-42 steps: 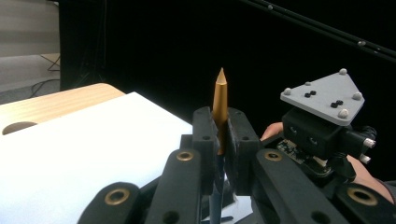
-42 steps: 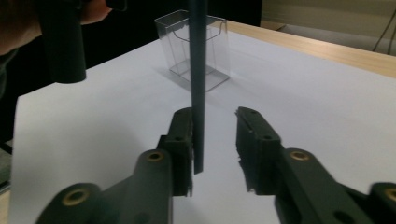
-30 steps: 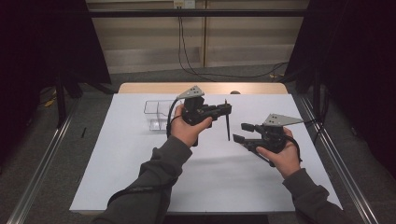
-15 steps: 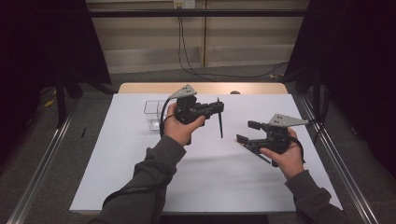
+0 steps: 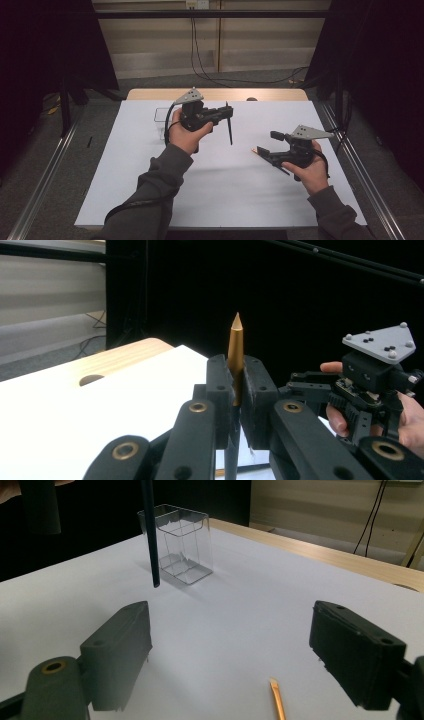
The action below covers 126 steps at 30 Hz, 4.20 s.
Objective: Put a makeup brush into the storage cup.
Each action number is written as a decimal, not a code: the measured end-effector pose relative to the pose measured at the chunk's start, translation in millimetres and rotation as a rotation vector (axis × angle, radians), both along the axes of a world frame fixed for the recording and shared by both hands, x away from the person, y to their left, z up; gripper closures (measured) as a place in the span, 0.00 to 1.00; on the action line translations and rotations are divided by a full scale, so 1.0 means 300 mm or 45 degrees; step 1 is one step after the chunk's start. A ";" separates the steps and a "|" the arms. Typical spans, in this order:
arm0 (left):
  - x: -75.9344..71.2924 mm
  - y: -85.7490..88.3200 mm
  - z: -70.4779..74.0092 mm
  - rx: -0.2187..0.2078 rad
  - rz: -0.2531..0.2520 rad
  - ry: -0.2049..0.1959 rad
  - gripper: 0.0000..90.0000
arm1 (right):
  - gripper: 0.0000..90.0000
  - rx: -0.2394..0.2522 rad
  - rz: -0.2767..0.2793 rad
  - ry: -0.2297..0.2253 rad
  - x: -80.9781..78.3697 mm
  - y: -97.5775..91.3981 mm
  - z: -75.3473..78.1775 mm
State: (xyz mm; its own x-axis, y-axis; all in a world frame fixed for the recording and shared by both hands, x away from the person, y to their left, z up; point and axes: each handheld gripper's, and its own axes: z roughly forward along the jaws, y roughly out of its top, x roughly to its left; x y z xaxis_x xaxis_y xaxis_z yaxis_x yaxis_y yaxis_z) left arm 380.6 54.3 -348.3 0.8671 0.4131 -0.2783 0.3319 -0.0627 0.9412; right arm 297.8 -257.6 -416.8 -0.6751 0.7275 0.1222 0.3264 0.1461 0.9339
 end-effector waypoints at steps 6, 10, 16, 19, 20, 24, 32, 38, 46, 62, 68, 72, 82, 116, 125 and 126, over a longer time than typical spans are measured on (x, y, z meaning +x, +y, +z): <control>0.003 0.018 0.000 0.009 0.020 -0.002 0.93 | 0.16 -0.014 -0.009 0.005 -0.006 -0.007 -0.015; 0.007 0.032 0.004 0.015 0.024 -0.005 0.93 | 0.16 -0.011 -0.016 0.004 -0.008 -0.014 -0.022; 0.011 0.054 0.011 0.020 0.045 -0.011 0.93 | 0.15 -0.004 -0.022 0.008 -0.010 -0.016 -0.025; 0.016 0.065 0.011 0.026 0.052 -0.011 0.93 | 0.15 0.002 -0.027 -0.001 -0.009 -0.019 -0.024; 0.018 0.069 0.010 0.018 0.051 -0.009 0.93 | 0.15 0.002 -0.030 -0.002 -0.010 -0.020 -0.024; 0.021 0.082 0.008 0.031 0.064 -0.011 0.93 | 0.15 0.008 -0.035 0.008 -0.009 -0.022 -0.030; 0.028 0.103 0.012 0.034 0.080 -0.011 0.93 | 0.13 0.002 -0.023 0.005 -0.006 -0.020 -0.036; 0.034 0.118 0.010 0.039 0.095 -0.009 0.93 | 0.11 0.011 0.000 0.016 -0.008 -0.031 -0.040; 0.044 0.142 0.016 0.044 0.120 -0.007 0.93 | 0.11 0.021 -0.009 0.038 -0.007 -0.046 -0.042; 0.065 0.193 0.032 0.052 0.166 -0.010 0.93 | 0.11 0.038 -0.011 0.041 -0.008 -0.059 -0.043; 0.073 0.211 0.044 0.068 0.185 -0.020 0.93 | 0.11 0.032 -0.005 0.047 -0.009 -0.058 -0.044; 0.080 0.222 0.049 0.072 0.197 -0.018 0.93 | 0.11 0.024 -0.011 0.056 -0.008 -0.057 -0.044; 0.098 0.248 0.062 0.083 0.226 -0.015 0.93 | 0.11 0.021 -0.006 0.055 -0.009 -0.058 -0.044; 0.148 0.290 0.126 0.117 0.298 -0.029 0.93 | 0.11 0.029 -0.008 0.010 -0.017 -0.062 -0.041; 0.159 0.310 0.143 0.138 0.330 -0.036 0.93 | 0.11 0.032 -0.007 0.005 -0.016 -0.063 -0.039; 0.159 0.312 0.144 0.139 0.333 -0.037 0.93 | 0.11 0.033 -0.010 0.005 -0.017 -0.064 -0.038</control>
